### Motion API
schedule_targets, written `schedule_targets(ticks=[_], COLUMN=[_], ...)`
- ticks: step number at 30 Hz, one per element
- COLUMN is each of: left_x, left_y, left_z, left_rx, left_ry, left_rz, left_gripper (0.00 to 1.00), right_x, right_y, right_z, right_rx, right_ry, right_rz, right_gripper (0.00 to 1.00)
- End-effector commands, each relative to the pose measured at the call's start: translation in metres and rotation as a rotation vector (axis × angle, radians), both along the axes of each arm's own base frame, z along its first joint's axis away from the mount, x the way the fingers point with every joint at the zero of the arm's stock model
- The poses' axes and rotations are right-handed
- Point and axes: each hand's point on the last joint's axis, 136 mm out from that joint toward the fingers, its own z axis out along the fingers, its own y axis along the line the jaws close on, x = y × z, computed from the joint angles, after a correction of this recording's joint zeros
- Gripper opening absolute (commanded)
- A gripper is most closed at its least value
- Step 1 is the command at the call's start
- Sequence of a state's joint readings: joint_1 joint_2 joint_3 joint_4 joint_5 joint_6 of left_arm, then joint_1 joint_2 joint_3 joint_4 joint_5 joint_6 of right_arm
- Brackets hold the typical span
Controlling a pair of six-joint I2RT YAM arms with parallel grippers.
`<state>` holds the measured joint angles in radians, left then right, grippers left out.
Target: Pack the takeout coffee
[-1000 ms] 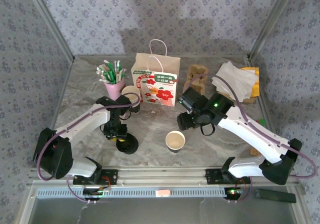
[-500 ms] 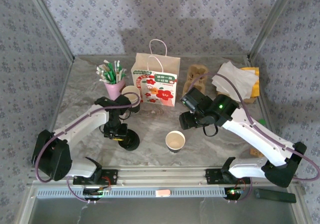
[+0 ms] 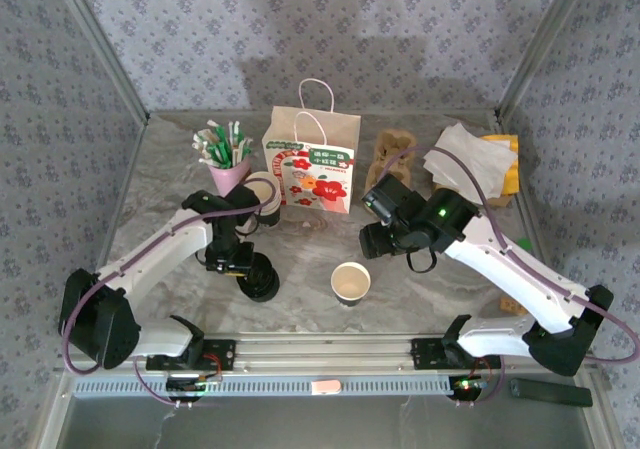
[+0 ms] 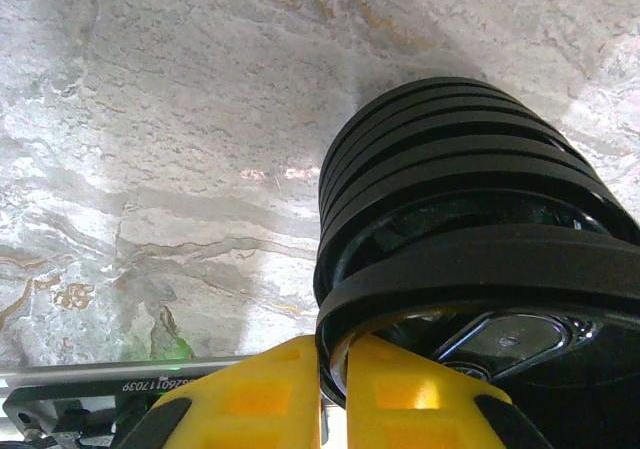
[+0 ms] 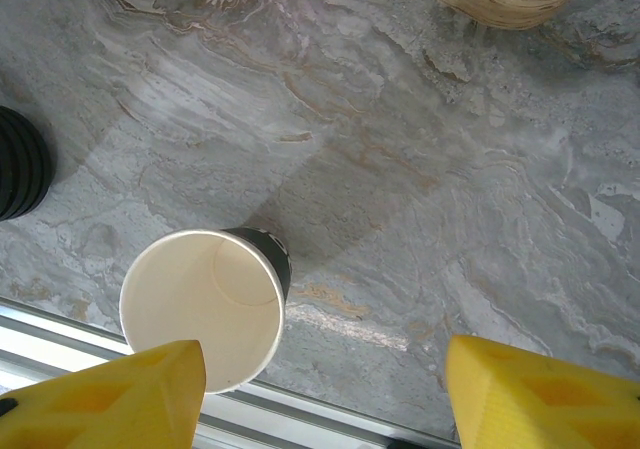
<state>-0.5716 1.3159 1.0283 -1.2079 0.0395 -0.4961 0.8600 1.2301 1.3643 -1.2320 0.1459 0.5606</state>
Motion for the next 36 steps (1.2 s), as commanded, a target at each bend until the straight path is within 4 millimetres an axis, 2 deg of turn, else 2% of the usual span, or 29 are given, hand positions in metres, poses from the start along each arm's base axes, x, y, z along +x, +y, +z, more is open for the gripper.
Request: schedule_targets(ticks=[1,7,10,13,20,24,27,31,36], left_x=[-0.003,0.000,0.003,0.008,0.023,0.027,0.028,0.033,0.043], left_y=[0.002,-0.005,-0.007,-0.010,-0.049,-0.072,-0.090,-0.112,-0.135], left_z=[0.008,0.018,0.027,0.037,0.071,0.091,0.108,0.135,0.171], left_rx=[0.000,-0.055,-0.082,-0.134,-0.363,-0.496,-0.605,-0.750,-0.906], left_ry=[0.008,0.013,0.000,-0.017,-0.038,-0.031,-0.025,-0.020,-0.018], left_rz=[-0.020,-0.045,-0.062,-0.043,-0.017,-0.028,-0.042,-0.048,-0.028], left_gripper=[0.12,0.11,0.10,0.08,0.08,0.07,0.07,0.07,0.07], right_x=[0.002,0.004,0.003,0.006,0.022,0.016,0.005,0.002,0.016], right_y=[-0.004,0.000,0.019,0.035,0.042,0.043,0.043,0.039,0.043], right_z=[0.014,0.023,0.032,0.053,0.104,0.120,0.129,0.143,0.150], right_rx=[0.014,0.053,0.161,0.275,0.487,0.566,0.605,0.708,0.967], right_ry=[-0.024,-0.030,-0.019,-0.064,-0.277,-0.380,-0.415,-0.373,-0.137], right_rz=[-0.020,-0.011,0.060,0.134,0.213,0.301,0.370,0.360,0.300], right_gripper=[0.67,0.67,0.69,0.71,0.75,0.76,0.77,0.84,0.82])
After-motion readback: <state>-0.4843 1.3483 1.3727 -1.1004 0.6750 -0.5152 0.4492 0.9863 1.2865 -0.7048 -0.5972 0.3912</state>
